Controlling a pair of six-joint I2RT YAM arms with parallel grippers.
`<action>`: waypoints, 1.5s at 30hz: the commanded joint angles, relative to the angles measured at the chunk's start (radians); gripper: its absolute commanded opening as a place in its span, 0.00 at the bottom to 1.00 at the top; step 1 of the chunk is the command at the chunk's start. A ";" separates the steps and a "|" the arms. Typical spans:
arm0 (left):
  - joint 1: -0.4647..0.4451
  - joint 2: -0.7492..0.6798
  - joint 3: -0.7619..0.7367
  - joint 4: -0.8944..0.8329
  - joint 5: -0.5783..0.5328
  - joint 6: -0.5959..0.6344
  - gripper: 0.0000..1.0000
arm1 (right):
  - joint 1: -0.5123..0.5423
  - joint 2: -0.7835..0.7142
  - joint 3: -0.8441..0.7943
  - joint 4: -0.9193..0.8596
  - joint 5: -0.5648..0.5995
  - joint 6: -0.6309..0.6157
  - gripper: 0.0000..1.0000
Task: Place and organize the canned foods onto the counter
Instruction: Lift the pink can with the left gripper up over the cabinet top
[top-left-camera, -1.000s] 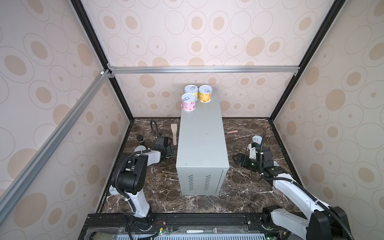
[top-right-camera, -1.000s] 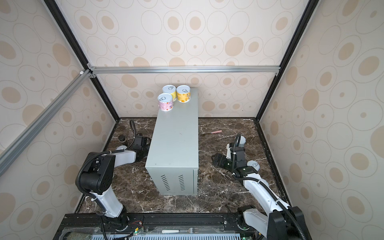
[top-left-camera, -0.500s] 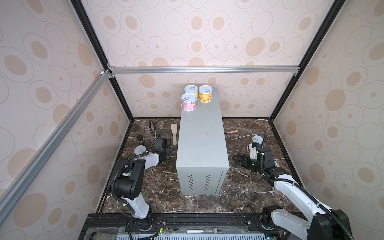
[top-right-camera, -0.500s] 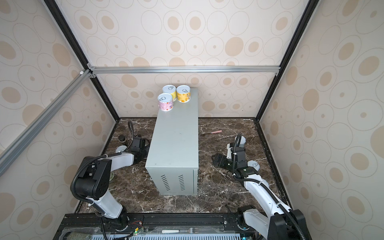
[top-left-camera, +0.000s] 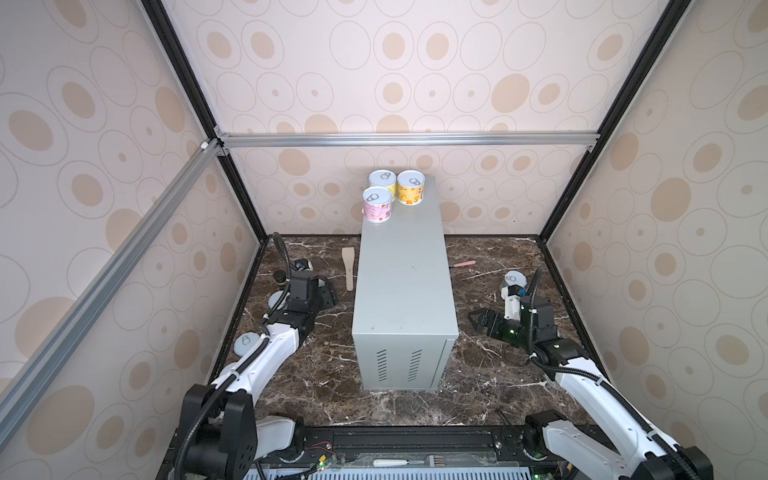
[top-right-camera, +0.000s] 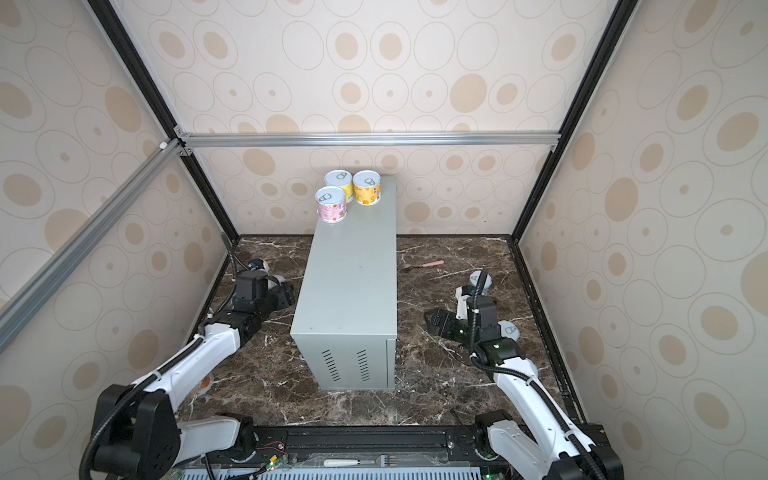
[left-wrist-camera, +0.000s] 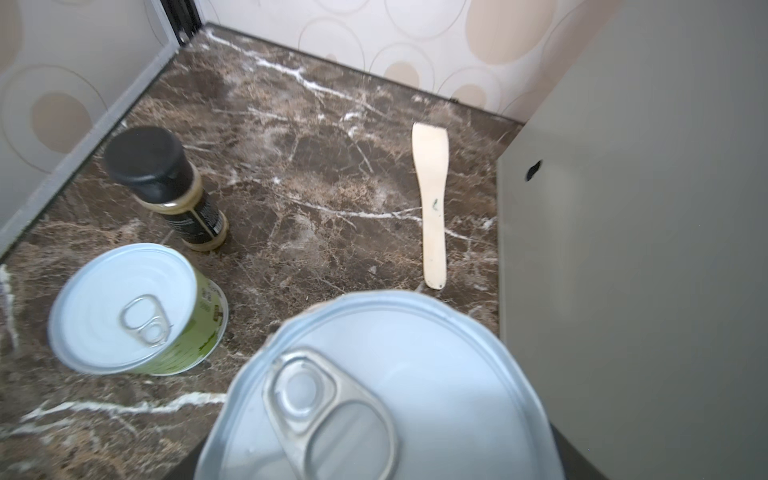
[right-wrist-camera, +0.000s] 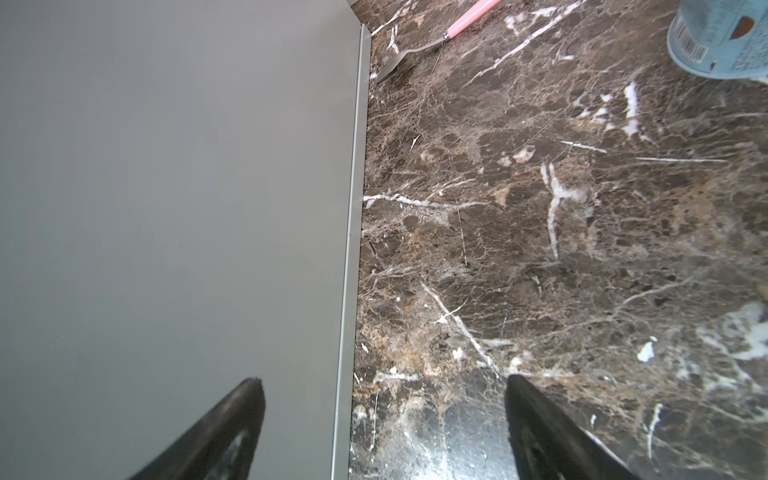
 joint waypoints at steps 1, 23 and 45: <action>0.006 -0.107 0.012 -0.047 0.020 0.026 0.68 | 0.001 -0.035 0.045 -0.076 -0.008 -0.030 0.92; 0.004 -0.299 0.434 -0.392 0.254 0.142 0.68 | 0.007 -0.119 0.162 -0.229 0.017 -0.109 0.93; -0.266 0.083 1.024 -0.583 0.177 0.295 0.65 | 0.020 -0.046 0.246 -0.209 0.001 -0.158 0.95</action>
